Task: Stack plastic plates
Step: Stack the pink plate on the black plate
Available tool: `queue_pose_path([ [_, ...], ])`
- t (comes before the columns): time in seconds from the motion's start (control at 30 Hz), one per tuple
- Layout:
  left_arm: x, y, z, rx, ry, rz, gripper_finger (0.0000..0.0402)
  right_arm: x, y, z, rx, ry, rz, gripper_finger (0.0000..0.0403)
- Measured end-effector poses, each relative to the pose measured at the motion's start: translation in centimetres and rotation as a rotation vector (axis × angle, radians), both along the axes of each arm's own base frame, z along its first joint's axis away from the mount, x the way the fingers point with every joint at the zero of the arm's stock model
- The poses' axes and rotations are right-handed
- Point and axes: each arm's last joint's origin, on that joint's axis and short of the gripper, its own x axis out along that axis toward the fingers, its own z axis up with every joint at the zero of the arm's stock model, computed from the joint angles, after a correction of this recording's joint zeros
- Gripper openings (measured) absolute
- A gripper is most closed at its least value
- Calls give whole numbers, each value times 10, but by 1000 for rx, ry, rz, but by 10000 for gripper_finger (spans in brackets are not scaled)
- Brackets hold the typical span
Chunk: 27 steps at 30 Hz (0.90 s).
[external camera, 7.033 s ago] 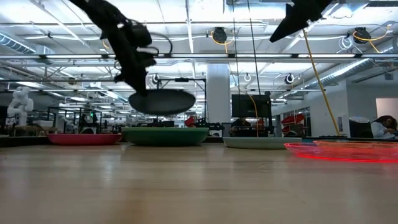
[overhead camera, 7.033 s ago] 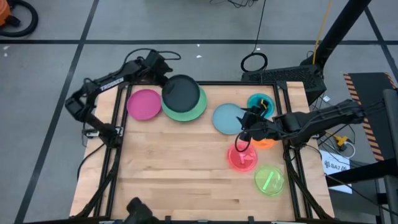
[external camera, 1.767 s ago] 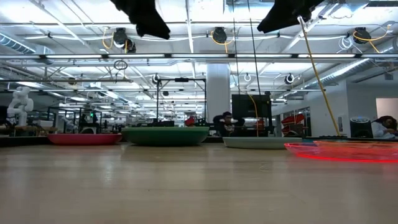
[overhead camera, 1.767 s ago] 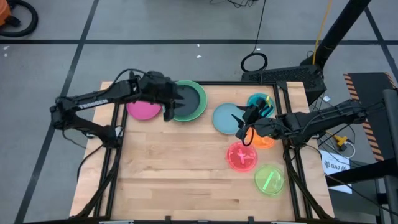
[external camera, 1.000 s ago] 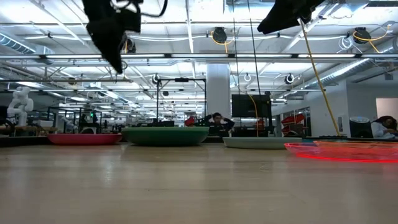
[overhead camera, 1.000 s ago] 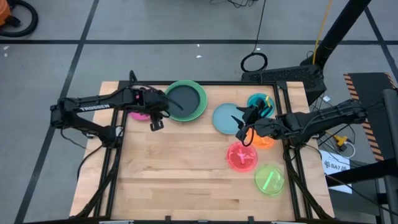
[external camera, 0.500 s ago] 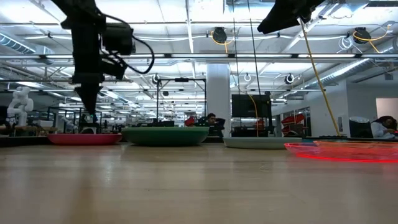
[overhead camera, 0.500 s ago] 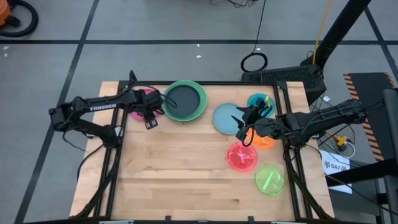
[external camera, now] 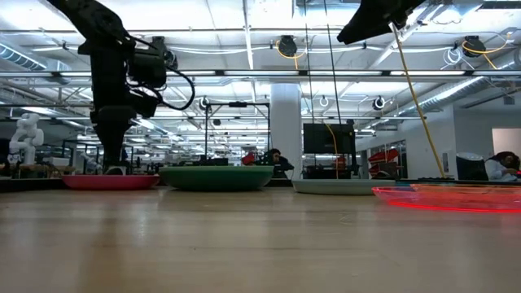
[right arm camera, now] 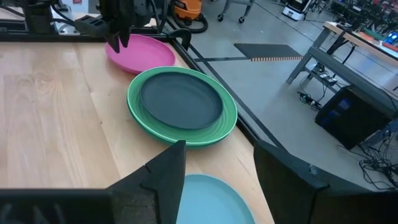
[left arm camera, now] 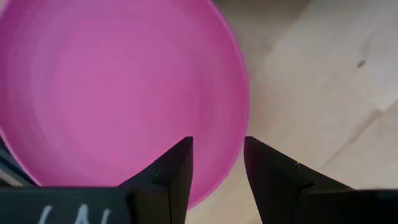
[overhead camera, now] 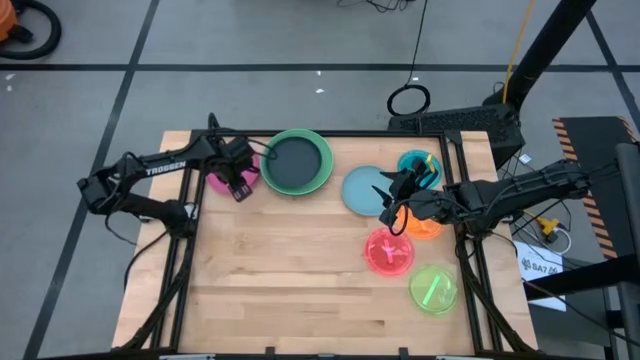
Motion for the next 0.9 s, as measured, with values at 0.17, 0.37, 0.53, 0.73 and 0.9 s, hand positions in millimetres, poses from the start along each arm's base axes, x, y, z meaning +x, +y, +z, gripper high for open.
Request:
queue_pose_path([
  [0.17, -2, -2, -6, -8, 4, -43, 149, 0, 0, 0, -5, 4, 3, 183],
  [0.37, 0, -7, -10, -75, -37, -152, 149, 0, 0, 0, -6, 5, 3, 183],
  [0.53, 1, -6, -10, -44, -24, -179, 149, 0, 0, 0, -6, 5, 3, 183],
  [0.73, 2, -6, -10, -21, -18, -283, 149, 0, 0, -1, -10, 15, 4, 183],
  [0.9, 2, -5, -10, -14, -13, -318, 149, -1, 0, -1, -12, 24, 5, 183],
])
